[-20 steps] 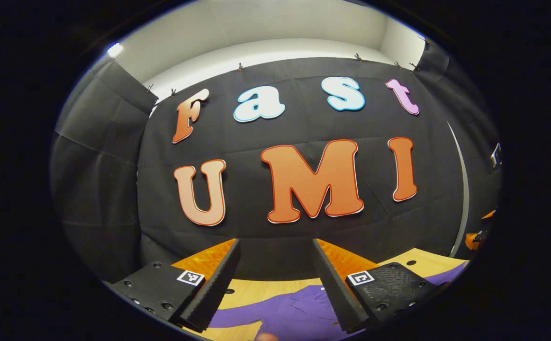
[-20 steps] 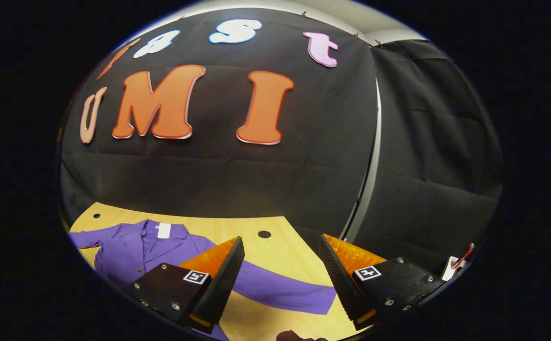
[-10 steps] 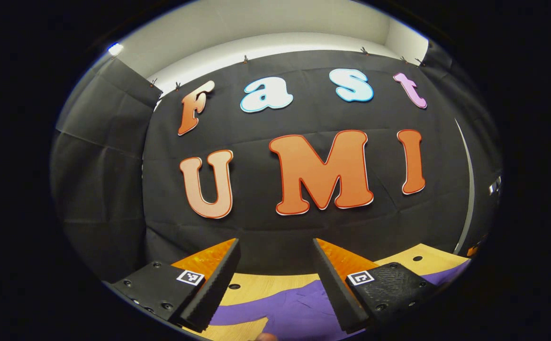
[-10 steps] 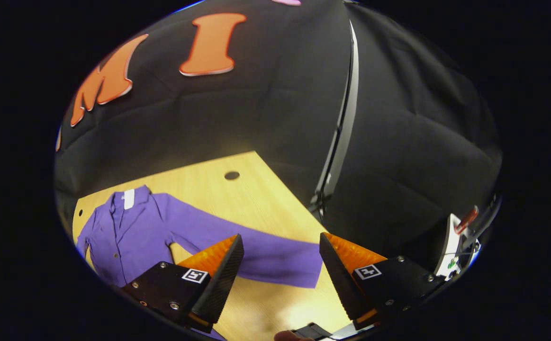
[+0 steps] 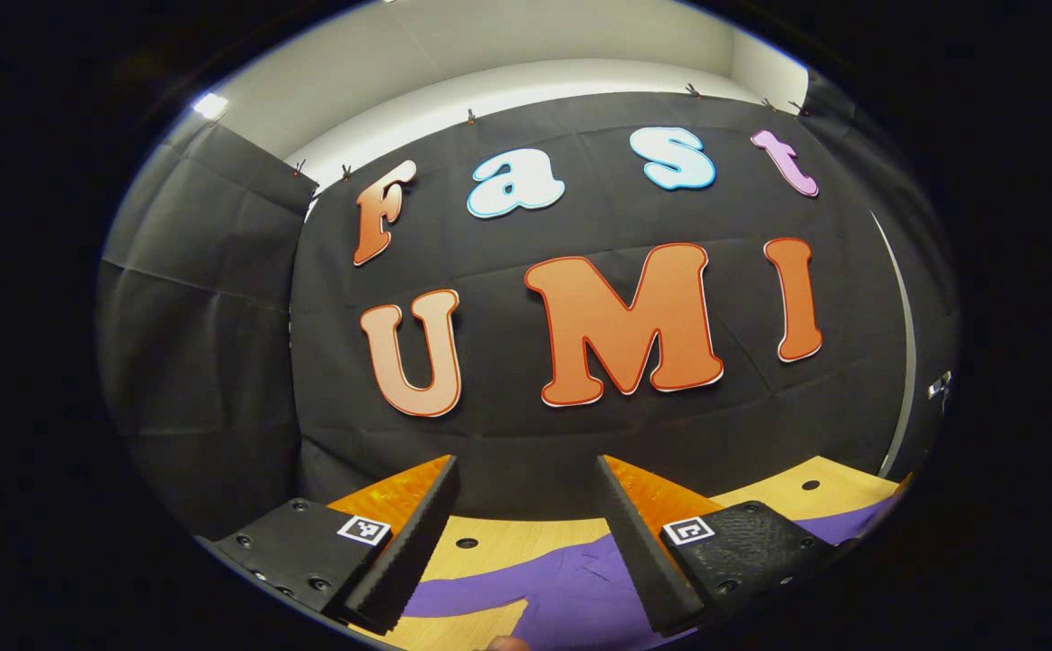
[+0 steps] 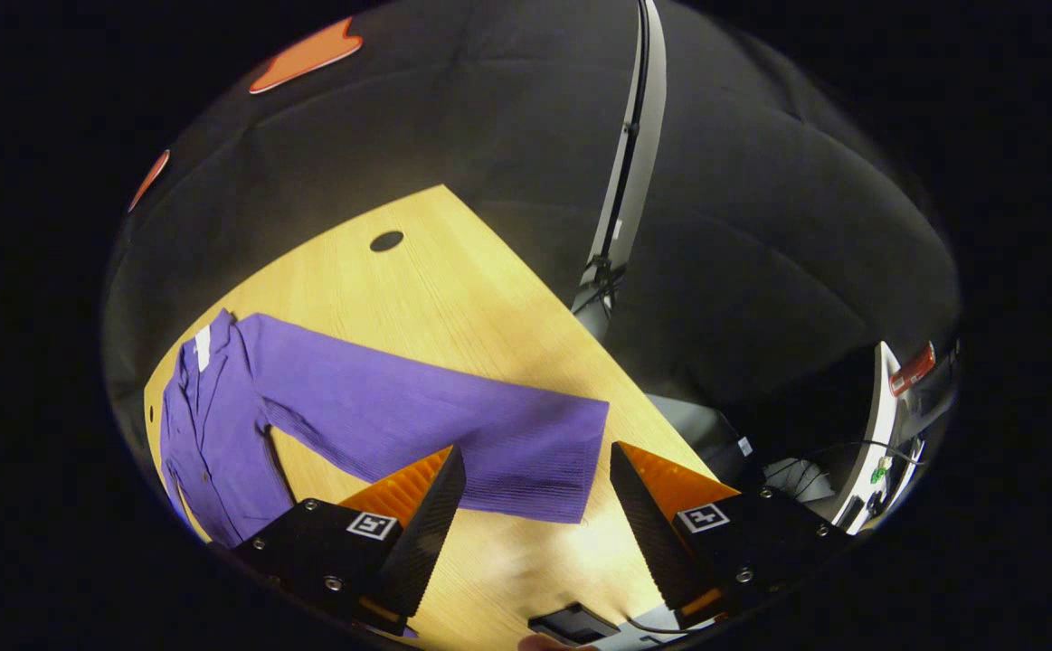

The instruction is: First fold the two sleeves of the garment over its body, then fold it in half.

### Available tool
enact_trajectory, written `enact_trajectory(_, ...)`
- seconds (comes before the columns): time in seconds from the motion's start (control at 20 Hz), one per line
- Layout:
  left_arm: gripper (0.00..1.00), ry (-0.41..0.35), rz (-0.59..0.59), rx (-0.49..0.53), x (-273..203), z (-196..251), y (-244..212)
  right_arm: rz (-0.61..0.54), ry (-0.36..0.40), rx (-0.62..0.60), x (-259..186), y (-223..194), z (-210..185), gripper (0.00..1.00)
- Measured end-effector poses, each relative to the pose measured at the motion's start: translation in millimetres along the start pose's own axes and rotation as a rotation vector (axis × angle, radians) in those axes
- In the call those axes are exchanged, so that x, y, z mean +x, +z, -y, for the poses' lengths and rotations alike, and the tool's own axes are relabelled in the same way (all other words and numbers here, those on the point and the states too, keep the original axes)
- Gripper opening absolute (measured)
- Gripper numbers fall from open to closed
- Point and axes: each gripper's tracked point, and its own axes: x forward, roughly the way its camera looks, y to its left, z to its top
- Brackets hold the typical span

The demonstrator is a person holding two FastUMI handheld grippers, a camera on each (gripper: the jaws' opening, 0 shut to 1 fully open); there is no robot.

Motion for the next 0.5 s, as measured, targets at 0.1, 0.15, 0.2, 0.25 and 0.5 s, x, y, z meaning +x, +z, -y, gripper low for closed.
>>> enact_trajectory(0.1, 0.94, 0.002, -0.006, 0.02, -8.4, 2.0, -1.2, -0.055, 0.005, 0.006, 11.9, -5.8, 4.3, 0.97)
enact_trajectory(0.15, 0.94, 0.005, -0.009, 0.03, -12.2, 3.0, -0.8, -0.09, 0.013, 0.012, 17.2, -8.8, 5.9, 0.96)
enact_trajectory(0.2, 0.94, 0.007, -0.011, 0.037, -15.3, 4.1, -1.0, -0.123, 0.02, 0.02, 21.8, -15.3, 9.5, 0.97)
enact_trajectory(0.25, 0.94, 0.01, -0.016, 0.043, -18.2, 4.9, -1.6, -0.156, 0.031, 0.034, 25.9, -18.1, 10.9, 0.97)
enact_trajectory(0.5, 0.94, 0.035, -0.057, 0.047, -29.9, 6.0, -10.3, -0.261, 0.059, 0.052, 40.8, -25.3, 14.7, 0.97)
